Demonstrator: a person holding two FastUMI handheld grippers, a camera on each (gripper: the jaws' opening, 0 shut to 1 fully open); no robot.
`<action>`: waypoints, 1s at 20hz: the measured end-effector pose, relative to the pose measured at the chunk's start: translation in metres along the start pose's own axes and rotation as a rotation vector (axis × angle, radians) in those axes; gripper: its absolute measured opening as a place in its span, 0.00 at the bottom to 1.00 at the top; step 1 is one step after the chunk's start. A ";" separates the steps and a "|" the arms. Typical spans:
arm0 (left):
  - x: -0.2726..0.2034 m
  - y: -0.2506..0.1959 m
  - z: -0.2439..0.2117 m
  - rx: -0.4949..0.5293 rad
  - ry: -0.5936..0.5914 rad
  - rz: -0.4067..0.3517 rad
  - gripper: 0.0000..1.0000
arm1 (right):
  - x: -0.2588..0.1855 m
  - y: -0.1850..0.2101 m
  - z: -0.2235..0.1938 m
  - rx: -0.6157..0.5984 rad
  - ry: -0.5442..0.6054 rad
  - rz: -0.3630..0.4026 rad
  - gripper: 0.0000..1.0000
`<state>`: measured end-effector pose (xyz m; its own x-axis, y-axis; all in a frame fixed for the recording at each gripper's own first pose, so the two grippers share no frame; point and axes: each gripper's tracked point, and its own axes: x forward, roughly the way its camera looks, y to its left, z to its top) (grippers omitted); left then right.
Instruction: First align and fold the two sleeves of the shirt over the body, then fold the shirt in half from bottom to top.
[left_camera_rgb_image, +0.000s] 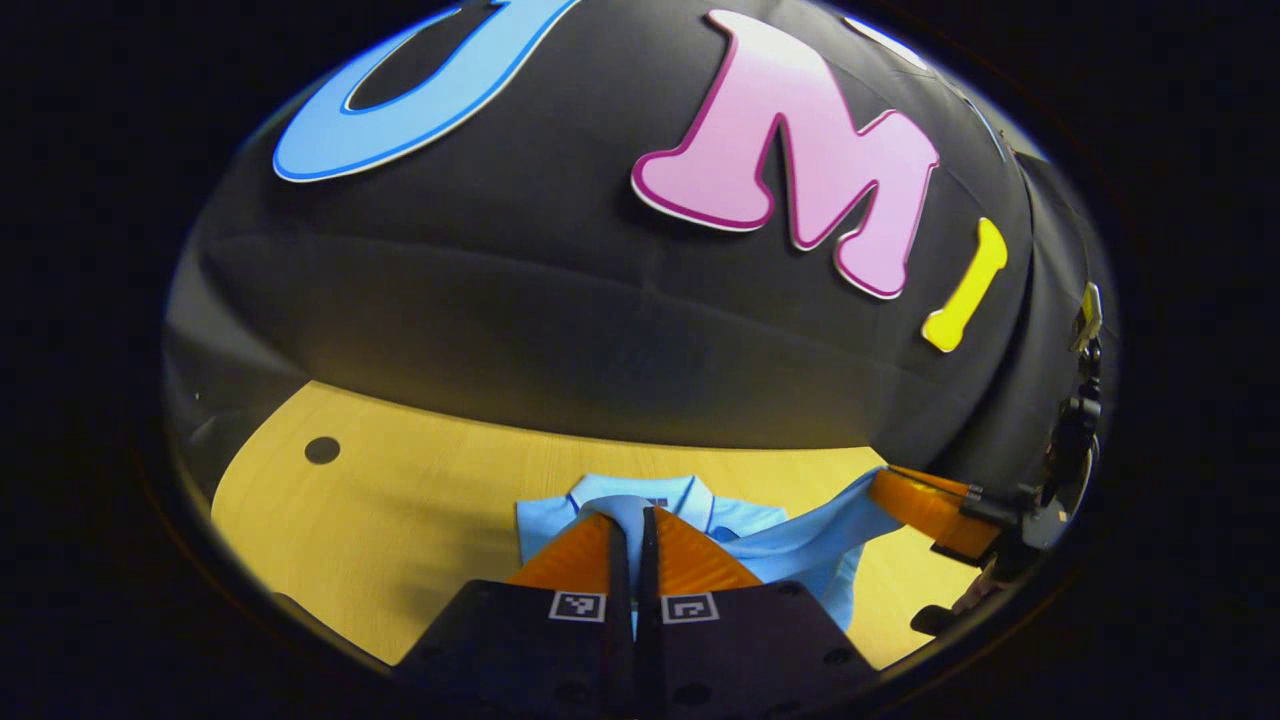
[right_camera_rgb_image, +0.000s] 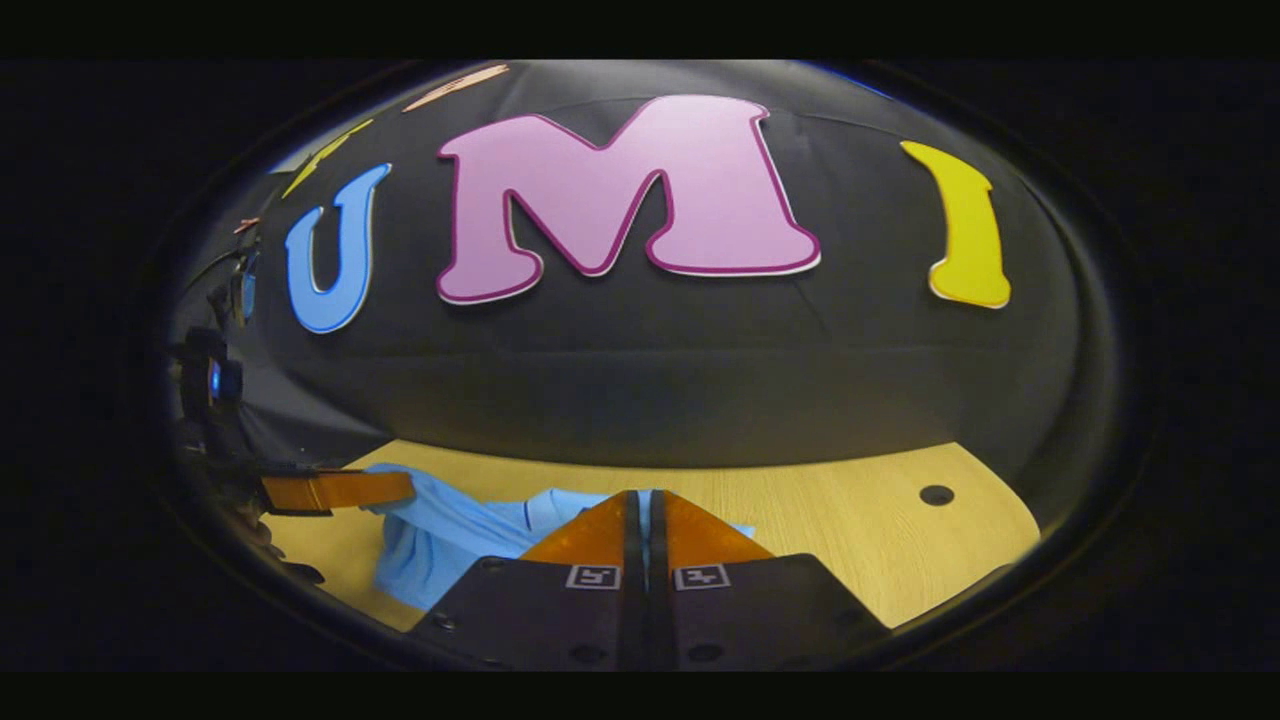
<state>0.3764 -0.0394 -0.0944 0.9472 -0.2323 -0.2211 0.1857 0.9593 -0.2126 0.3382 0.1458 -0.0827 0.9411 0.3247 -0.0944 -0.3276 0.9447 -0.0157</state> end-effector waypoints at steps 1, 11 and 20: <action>0.015 0.003 0.004 0.005 -0.003 -0.003 0.06 | 0.015 -0.005 0.003 -0.008 -0.010 -0.013 0.10; 0.112 0.076 -0.033 0.098 0.122 0.133 0.37 | 0.094 -0.052 -0.055 -0.005 0.127 -0.115 0.00; -0.030 0.043 0.014 0.196 -0.073 0.229 0.97 | -0.044 -0.066 -0.023 -0.060 0.038 -0.192 1.00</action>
<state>0.3600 0.0111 -0.0837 0.9852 -0.0016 -0.1714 0.0057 0.9997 0.0237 0.3167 0.0683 -0.0999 0.9833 0.1355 -0.1213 -0.1475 0.9844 -0.0961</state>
